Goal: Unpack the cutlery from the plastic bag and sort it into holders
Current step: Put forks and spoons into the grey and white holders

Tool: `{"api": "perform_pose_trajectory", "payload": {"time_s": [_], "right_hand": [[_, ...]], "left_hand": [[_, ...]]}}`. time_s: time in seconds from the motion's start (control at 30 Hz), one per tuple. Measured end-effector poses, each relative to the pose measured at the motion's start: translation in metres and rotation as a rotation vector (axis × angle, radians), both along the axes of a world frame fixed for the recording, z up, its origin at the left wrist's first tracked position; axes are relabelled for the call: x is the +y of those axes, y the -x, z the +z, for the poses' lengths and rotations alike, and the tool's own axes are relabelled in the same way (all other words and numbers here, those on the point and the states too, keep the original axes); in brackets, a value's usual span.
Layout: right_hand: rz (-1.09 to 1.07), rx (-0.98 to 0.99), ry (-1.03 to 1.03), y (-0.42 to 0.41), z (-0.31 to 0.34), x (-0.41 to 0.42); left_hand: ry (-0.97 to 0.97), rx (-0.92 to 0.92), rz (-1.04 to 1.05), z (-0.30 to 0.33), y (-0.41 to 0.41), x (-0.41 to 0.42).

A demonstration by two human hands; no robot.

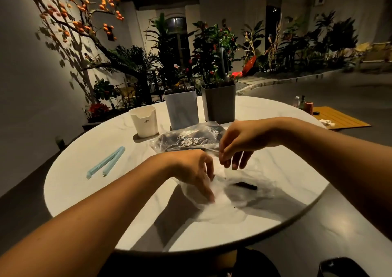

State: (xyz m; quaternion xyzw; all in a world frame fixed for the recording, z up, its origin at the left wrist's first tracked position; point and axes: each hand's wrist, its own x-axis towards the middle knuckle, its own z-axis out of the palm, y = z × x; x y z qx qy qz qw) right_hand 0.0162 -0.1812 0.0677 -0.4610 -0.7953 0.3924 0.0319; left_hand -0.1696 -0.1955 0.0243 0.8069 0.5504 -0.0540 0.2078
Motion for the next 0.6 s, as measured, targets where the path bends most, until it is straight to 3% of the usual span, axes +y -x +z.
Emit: {"api": "perform_pose_trajectory", "payload": {"time_s": [0.2,0.37,0.47,0.6], "right_hand": [[0.137,0.019,0.202,0.001,-0.009,-0.011],[0.105,-0.072,0.243,0.001,-0.005,-0.016],[-0.032,-0.119,0.019,0.005,-0.005,-0.013],[-0.054,-0.322,-0.594,0.007,-0.016,-0.005]], "left_hand": [[-0.091,-0.073,-0.016,-0.008,0.008,0.002],[-0.313,-0.310,0.087,0.003,0.006,-0.002],[-0.581,-0.409,0.169,0.007,0.006,-0.002],[-0.955,-0.409,0.228,0.013,0.008,0.001]]}}
